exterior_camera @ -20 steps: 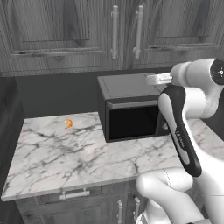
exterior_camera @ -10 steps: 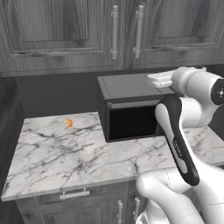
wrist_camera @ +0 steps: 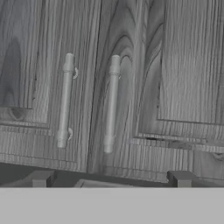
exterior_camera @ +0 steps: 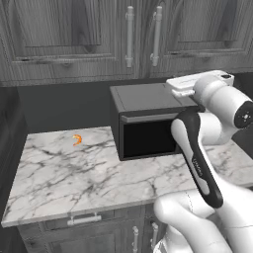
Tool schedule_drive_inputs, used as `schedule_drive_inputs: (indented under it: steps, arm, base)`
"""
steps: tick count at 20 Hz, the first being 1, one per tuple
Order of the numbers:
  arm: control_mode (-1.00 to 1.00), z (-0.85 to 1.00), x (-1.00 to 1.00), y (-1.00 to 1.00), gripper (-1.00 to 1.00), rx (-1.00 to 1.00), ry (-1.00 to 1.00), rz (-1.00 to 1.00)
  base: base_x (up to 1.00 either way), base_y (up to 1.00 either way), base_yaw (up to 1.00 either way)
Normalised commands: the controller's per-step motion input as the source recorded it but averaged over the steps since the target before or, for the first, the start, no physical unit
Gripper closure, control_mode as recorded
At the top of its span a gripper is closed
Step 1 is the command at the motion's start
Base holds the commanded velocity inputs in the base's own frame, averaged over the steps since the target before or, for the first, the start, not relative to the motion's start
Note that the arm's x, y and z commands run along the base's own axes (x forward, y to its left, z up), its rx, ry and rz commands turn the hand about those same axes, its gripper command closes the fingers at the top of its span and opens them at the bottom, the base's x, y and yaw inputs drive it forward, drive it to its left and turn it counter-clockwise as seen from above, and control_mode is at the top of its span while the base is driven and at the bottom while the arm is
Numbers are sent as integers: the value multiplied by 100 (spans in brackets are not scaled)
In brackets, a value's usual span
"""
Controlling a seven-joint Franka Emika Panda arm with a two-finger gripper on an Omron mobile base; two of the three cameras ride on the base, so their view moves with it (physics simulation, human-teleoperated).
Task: Pick the dish brush and soap dispenser from the cabinet and place them on the counter.
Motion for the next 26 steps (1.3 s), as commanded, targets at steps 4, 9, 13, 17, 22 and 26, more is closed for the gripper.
schedule_drive_inputs:
  steps: [4,9,13,17,22,26]
  arm:
    - [-100,24,0,0,-100,0,-10,0]
    - [-100,23,0,0,-100,0,-7,0]
    - [-100,23,0,0,-100,1,-7,0]
    - [-100,21,0,1,-100,1,-6,0]
    - [-100,11,0,5,-100,1,-3,0]
    - [-100,0,12,1,-100,2,0,0]
  base:
    - [0,0,0]
    - [0,0,0]
    - [0,0,0]
    - [0,0,0]
    - [0,0,0]
    - [0,0,0]
